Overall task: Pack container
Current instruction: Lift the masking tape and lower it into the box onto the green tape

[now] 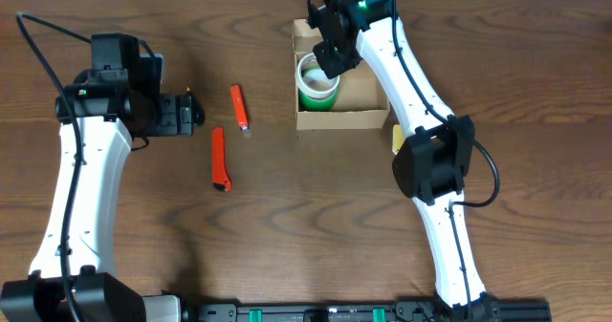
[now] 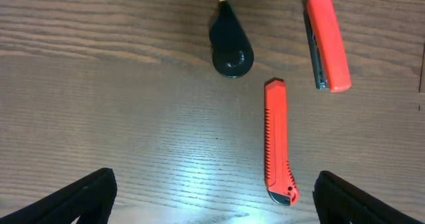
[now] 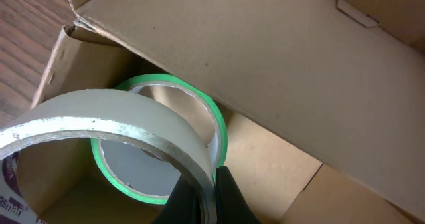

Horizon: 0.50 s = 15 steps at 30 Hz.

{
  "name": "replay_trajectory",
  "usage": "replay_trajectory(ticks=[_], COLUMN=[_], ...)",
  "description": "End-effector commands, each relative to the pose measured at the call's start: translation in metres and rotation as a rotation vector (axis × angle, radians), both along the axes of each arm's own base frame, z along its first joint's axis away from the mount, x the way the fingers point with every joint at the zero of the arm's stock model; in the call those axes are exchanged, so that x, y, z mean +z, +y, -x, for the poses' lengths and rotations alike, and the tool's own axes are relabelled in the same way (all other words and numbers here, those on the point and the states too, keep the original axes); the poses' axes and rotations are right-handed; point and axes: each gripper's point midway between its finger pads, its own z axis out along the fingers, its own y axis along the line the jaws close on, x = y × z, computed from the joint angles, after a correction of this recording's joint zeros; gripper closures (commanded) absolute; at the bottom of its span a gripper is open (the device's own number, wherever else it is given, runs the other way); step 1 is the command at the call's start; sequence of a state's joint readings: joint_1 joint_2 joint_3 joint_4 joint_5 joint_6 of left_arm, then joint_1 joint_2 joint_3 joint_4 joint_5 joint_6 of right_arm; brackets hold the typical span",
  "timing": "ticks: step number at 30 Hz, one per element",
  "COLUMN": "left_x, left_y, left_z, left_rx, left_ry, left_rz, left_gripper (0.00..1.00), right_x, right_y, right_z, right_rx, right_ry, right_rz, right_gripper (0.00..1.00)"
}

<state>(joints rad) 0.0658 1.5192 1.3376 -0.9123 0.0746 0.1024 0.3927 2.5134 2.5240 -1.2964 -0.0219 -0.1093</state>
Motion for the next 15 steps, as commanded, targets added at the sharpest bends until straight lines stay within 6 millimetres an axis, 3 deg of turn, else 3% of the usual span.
replay_trajectory(ticks=[1,9,15], left_x=[0.004,0.004,0.004], left_y=[0.004,0.004,0.004], left_z=[-0.003,-0.003,-0.003], left_rx=[0.004,0.004,0.004], left_ry=[-0.009,-0.009,-0.009], left_rz=[-0.009,-0.009,-0.010], left_gripper=[0.05,0.05,0.05], right_x=[-0.006,-0.007,-0.007], right_y=[-0.014,-0.029,-0.024], right_z=[-0.005,-0.005,-0.003], right_rx=[-0.053,-0.079,-0.071], right_ry=[0.006,0.041,0.050], right_rz=[0.024,-0.010,-0.028], right_gripper=[0.99,0.99,0.99])
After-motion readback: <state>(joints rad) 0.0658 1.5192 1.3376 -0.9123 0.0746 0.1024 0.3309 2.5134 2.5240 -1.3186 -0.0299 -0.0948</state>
